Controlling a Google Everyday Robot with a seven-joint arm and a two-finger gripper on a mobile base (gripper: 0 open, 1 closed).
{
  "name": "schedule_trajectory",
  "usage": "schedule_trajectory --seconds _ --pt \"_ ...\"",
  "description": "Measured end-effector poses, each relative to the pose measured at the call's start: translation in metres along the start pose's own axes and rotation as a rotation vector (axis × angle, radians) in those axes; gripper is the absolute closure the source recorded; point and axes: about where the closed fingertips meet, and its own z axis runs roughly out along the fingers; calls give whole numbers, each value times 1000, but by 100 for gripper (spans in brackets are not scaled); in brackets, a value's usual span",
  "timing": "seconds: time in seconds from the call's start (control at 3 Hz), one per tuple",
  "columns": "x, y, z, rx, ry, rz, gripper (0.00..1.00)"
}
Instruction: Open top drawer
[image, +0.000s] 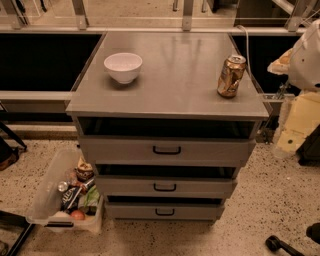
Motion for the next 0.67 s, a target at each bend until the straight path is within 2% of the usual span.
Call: schedule_trajectory --seconds 0.33,0.67 --pt "0 0 0 0 0 0 0" --pt "27 31 36 -127 26 25 0"
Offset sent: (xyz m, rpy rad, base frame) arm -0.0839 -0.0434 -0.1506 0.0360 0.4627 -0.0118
